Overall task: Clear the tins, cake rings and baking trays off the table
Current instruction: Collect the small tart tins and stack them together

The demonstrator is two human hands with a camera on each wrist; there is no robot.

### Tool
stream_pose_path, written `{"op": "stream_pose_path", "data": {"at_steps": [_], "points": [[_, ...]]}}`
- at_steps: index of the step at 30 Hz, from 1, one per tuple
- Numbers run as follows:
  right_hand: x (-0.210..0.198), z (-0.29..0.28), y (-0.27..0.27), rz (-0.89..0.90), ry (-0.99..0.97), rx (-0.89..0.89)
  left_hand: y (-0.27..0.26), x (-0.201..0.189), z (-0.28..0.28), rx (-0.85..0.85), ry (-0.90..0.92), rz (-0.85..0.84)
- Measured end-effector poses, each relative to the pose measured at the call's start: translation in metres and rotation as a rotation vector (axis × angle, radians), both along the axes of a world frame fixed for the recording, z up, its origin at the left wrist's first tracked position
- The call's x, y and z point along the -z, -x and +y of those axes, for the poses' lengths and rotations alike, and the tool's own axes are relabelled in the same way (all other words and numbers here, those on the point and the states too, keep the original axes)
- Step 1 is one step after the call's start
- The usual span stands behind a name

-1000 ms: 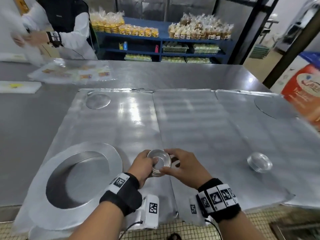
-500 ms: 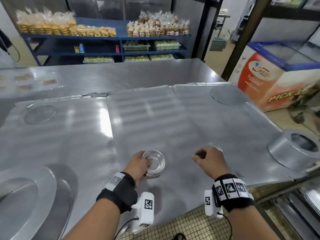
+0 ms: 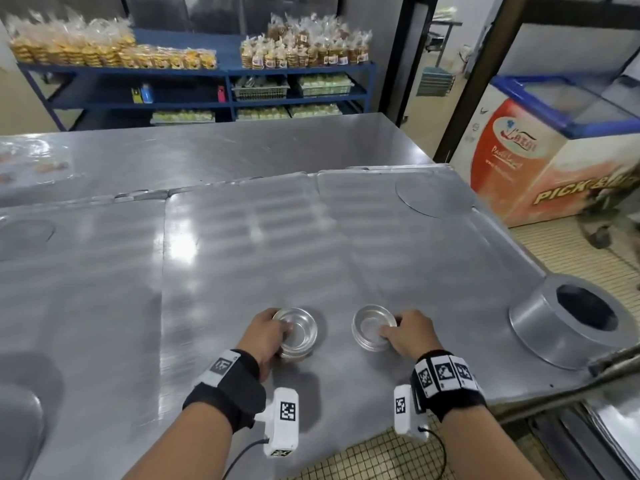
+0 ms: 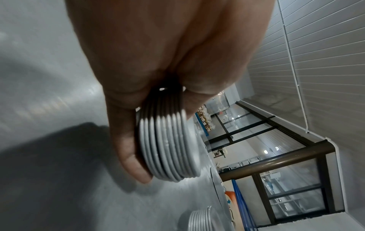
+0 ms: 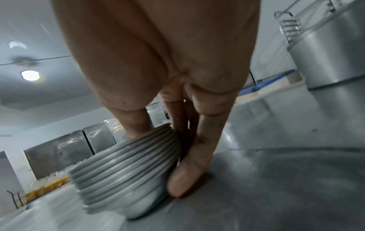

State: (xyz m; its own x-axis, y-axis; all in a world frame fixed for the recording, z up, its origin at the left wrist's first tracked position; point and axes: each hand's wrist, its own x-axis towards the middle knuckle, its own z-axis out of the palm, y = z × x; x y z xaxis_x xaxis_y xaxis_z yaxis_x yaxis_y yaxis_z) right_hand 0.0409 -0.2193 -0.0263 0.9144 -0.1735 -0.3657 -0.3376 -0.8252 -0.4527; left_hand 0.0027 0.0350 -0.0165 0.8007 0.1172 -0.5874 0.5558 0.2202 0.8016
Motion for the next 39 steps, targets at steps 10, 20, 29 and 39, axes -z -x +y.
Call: {"op": "stream_pose_path", "data": {"at_steps": [10, 20, 29, 39], "points": [[0.008, 0.023, -0.034, 0.071, -0.592, 0.249, -0.031, 0.01, 0.003, -0.134, -0.053, 0.047], [-0.008, 0.11, -0.126, 0.047, -0.731, 0.211, -0.108, -0.001, 0.068, -0.241, -0.134, 0.023], [-0.004, 0.195, -0.261, 0.026, -0.725, 0.181, -0.234, -0.005, 0.152, -0.237, -0.083, 0.082], [0.022, 0.262, -0.418, -0.032, -0.709, 0.083, -0.375, 0.001, 0.223, -0.22, -0.292, -0.05]]}}
